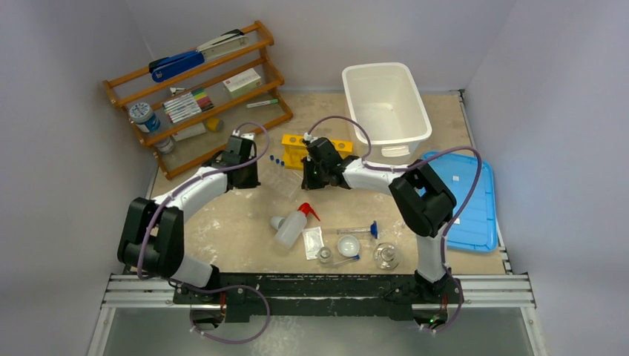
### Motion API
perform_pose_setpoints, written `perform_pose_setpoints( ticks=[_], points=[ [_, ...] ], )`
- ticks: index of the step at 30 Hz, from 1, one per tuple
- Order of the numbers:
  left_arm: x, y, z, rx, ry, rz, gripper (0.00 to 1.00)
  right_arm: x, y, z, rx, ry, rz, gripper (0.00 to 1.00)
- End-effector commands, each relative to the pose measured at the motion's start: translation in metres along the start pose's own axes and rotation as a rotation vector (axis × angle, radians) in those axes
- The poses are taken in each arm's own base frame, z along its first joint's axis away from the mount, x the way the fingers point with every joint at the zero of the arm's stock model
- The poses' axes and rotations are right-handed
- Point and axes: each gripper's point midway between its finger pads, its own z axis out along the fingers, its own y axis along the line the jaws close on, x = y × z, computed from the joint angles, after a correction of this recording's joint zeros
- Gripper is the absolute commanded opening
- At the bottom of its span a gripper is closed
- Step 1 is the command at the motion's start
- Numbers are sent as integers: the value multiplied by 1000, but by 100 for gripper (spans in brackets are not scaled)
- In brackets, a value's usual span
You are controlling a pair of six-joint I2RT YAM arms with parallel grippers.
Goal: Organize the chemistry lab equipment
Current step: Move the test tube rack to the center of the board.
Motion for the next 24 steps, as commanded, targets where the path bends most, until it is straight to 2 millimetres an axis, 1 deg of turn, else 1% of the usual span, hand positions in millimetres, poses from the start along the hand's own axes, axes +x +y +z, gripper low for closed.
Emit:
perform_pose_setpoints(
  ticks=[1,3,5,10,13,17,19,24],
  points=[
    [-17,7,-14,-8,-64,-7,0,-22,5,3,-14,-42,-23,0],
    [-19,7,-15,1,-60,-6,0,-24,5,5,-12,-42,-28,0],
    [-23,10,-17,-10,-66,-4,0,-26,4,6,-10,-43,-32,0],
    [-45,26,-18,-29,-120,-70,0,-24,5,3,-16,-38,-31,0],
    [-56,32,-12,-60,-134,-73,0,-19,5,2,-26,-28,-30,0],
    [-73,36,-4,-97,-160,-74,0,-19,4,2,-22,-28,-32,0],
    [-77,36,3,-103,-152,-70,0,-19,4,2,-22,-26,-34,0],
    [-79,34,22,-97,-139,-73,0,-20,7,2,-30,-21,-41,0]
  ],
)
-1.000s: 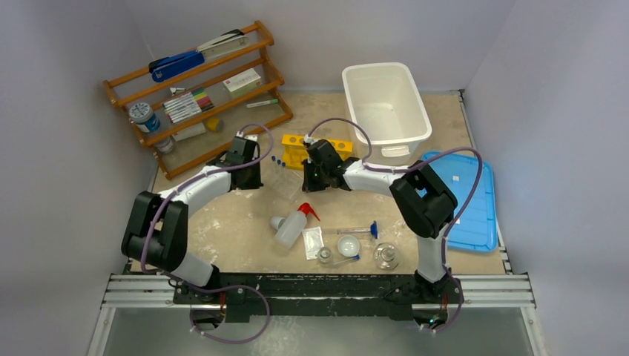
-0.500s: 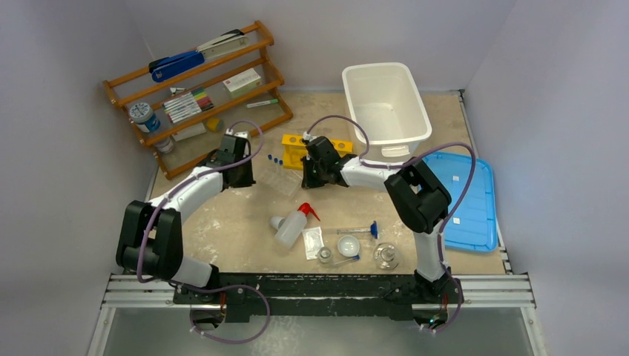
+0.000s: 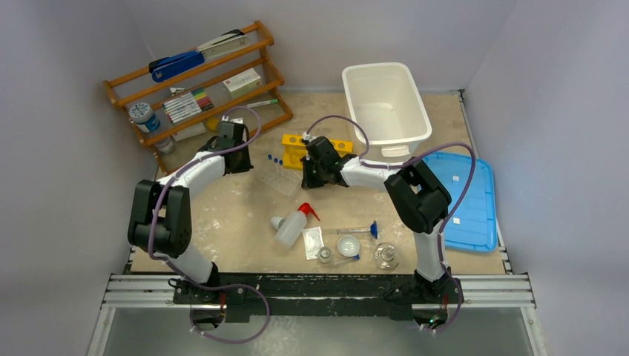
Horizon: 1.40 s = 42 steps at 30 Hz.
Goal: Organize the chemistry lab equipment
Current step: Move the test tube rack to the center of the board.
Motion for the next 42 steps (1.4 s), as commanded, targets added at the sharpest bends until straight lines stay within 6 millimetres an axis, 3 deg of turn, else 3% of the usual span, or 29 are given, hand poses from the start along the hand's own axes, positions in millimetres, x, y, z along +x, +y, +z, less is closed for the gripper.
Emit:
perform_pose_setpoints(
  ticks=[1,8,23,42],
  points=[
    [-23,-4,10,3,-59,2,0,-18,13,-12,-43,-30,-25,0],
    [-15,-11,23,30,-34,-7,0,-20,14,-11,-43,-28,-30,0],
    [-8,-37,26,130,-6,-11,0,-23,17,-9,-54,-28,-25,0],
    [10,-36,20,140,23,-10,0,-32,22,1,-59,-31,-29,0]
  ],
)
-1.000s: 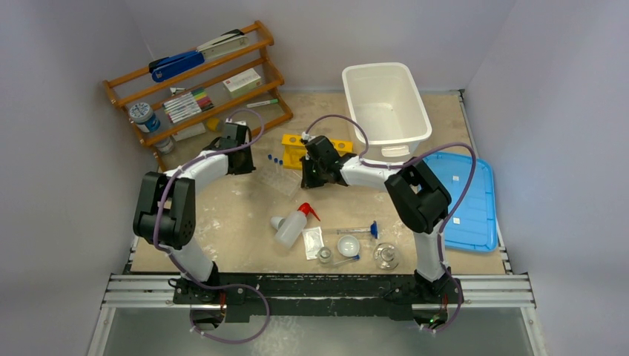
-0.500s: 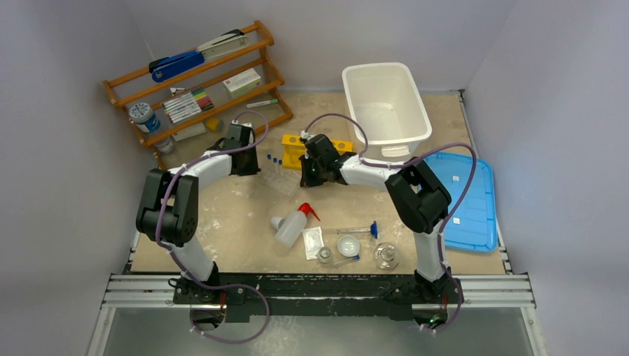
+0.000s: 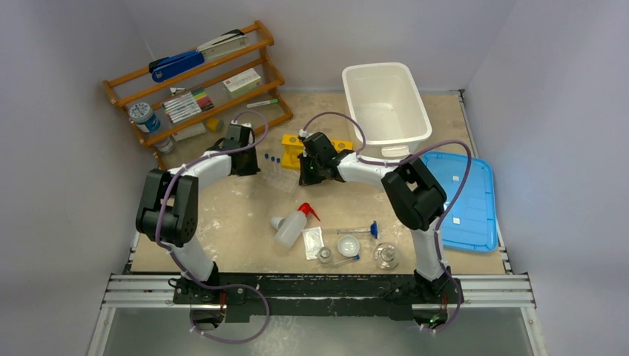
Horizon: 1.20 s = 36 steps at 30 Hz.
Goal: Organize the chemistry lab equipment
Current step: Move the test tube rack to the center of the board.
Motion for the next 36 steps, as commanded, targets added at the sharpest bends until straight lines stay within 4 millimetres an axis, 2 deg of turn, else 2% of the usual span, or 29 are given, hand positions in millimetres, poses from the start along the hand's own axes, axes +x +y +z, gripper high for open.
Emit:
perform_pose_setpoints(
  ticks=[1,18,28,32,36],
  points=[
    [-10,-11,-11,46,-49,-13,0,-24,14,-2,-40,-49,-18,0],
    [23,7,-26,3,-17,-6,0,-35,16,7,-39,-60,-36,0],
    [26,12,-33,-15,-25,-3,0,-36,17,8,-43,-57,-44,0],
    [24,14,-38,-26,-32,11,0,-38,17,1,-39,-67,-45,0],
    [20,13,-52,-18,-44,35,1,-41,17,-14,-33,-89,-46,0]
  ],
)
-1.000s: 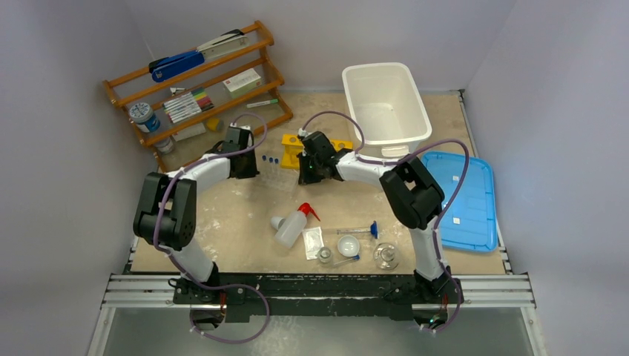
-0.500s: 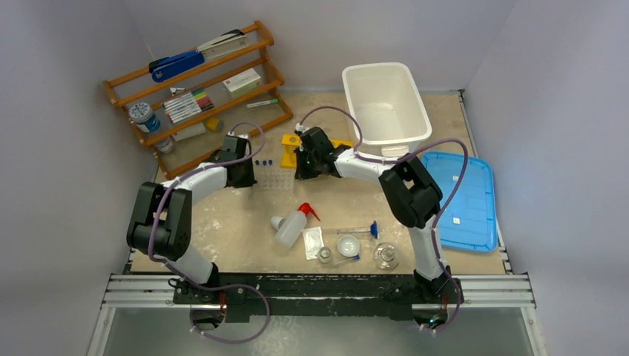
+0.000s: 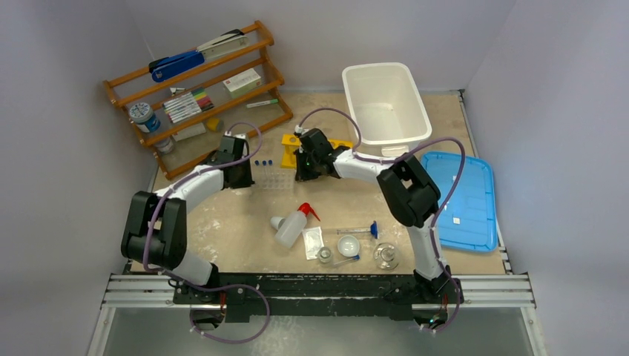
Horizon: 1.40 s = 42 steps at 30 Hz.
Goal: Organize the chemistry lab equipment
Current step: Move the test tube rack to the center of the board.
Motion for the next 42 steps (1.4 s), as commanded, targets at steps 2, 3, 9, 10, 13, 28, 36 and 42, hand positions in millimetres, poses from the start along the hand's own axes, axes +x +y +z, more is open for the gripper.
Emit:
perform_pose_setpoints(
  ticks=[2,3,9,10,13,28,36,42],
  points=[
    [-17,0,-26,0,-86,25,3,-26,11,-36,-17,-82,-21,0],
    [-17,1,-30,-1,-94,24,4,-27,9,-40,-7,-88,-23,0],
    [-28,6,-64,-16,-190,-26,32,-39,-12,-76,91,-150,-41,0],
    [-32,6,-71,-16,-209,-38,38,-42,-14,-82,103,-160,-42,0],
    [-47,8,-89,-32,-262,-64,44,-50,-17,-99,121,-190,-48,10],
    [-88,0,-104,-31,-361,-118,29,-47,-52,-99,254,-213,-207,34],
    [-85,-3,-106,-11,-347,-94,31,-39,-35,-75,165,-207,-314,33],
    [-83,-2,-110,-8,-343,-88,34,-37,-27,-57,159,-185,-361,38]
  ],
)
